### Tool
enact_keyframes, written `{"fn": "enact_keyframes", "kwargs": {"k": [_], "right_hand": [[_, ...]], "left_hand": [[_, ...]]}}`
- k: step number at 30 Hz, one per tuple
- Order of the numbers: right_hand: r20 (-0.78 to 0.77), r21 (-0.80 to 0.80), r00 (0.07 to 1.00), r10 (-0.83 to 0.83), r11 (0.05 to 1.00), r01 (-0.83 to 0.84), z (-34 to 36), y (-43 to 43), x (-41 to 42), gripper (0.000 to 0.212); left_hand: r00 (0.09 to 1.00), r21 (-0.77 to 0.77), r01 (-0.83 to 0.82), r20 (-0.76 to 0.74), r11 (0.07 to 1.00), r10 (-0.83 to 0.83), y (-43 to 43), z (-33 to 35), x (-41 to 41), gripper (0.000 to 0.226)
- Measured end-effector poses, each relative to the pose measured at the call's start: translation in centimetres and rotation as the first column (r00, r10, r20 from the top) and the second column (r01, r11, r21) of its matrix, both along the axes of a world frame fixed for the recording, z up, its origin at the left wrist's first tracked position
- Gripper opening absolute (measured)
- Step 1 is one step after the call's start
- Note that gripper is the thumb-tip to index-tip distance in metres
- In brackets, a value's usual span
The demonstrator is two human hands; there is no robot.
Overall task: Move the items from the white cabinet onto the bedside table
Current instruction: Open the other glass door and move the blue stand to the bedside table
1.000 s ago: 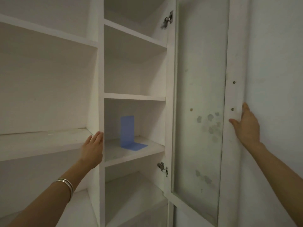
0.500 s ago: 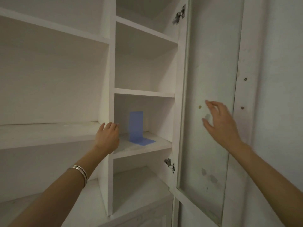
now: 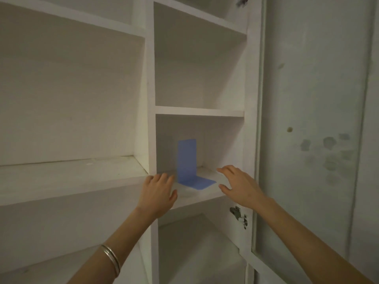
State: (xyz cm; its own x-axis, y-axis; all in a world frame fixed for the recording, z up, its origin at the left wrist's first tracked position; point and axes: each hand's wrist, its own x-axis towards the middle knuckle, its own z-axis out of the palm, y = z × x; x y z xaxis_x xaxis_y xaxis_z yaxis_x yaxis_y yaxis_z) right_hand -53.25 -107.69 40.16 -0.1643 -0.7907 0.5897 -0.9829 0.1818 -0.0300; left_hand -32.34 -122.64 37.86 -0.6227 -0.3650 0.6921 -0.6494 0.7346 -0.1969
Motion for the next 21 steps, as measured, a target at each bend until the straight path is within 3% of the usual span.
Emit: {"fn": "enact_keyframes", "kwargs": {"k": [4,11,21], "right_hand": [[0.075,0.03,0.997,-0.006,1.0,0.004,-1.2,-3.4,-1.6,0.048],[0.133,0.098,0.99,0.041,0.994,-0.054,-2.3,-8.7,-5.4,0.043],[0.232,0.177,0.951,0.204,0.953,-0.247,-1.6,-15.0,-10.8,0.038]], "left_hand": [[0.994,-0.025,0.071,-0.08,0.997,-0.073,-1.3,-0.2,-1.8,0.027],[0.999,0.024,0.034,-0.009,0.999,-0.033,-3.9,-1.7,-4.6,0.033],[0.992,0.344,-0.12,0.012,0.931,0.124,-7.8,-0.4,-10.9,0.045]]}}
